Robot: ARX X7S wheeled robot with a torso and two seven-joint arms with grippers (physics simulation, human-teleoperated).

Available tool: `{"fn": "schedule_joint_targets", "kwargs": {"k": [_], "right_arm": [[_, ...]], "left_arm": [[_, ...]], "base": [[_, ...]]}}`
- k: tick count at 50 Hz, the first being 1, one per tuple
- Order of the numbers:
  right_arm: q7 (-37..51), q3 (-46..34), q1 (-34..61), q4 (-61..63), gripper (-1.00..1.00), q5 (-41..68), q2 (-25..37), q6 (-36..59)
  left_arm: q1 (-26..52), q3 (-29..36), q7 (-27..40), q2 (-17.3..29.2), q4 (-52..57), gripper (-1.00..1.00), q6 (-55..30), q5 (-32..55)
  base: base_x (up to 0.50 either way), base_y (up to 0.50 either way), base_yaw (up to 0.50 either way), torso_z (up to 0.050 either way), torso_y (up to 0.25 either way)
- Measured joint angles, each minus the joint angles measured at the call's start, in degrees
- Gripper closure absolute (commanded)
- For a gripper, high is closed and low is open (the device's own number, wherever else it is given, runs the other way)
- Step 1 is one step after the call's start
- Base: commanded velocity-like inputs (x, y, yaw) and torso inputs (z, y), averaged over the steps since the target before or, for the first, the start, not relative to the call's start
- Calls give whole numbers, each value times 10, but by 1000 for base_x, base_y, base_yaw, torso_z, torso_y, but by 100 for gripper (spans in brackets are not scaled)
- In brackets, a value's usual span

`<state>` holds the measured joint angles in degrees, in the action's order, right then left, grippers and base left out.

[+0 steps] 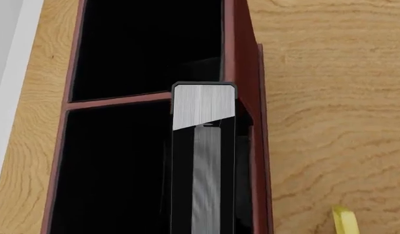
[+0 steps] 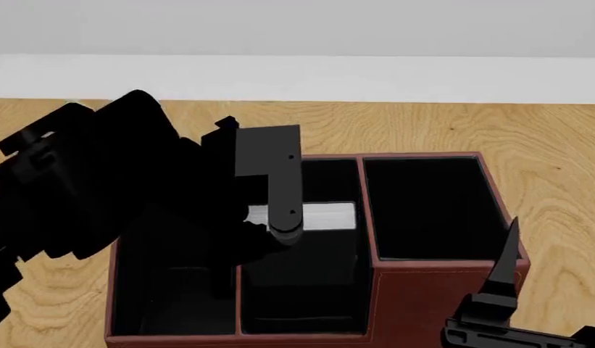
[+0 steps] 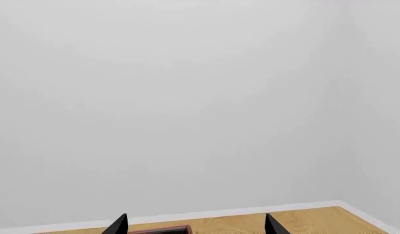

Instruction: Pick up the book and place it in the back compartment of the caddy.

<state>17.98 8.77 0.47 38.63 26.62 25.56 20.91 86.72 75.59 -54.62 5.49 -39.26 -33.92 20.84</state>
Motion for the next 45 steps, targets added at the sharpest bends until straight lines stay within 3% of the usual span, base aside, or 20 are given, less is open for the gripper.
{"fn": "schedule_joint_targets", "kwargs": {"k": [16, 45], "right_arm": [[2, -1, -1, -4, -100, 0, 1, -1], [-7, -9, 0, -28, -100, -5, 0, -20]], "left_arm": [[-10, 13, -13, -35, -94, 100, 62, -7], [-15, 121, 20, -53, -167, 100, 130, 90]], "base": [[0, 0, 0, 1, 1], [0, 0, 0, 0, 1]]}}
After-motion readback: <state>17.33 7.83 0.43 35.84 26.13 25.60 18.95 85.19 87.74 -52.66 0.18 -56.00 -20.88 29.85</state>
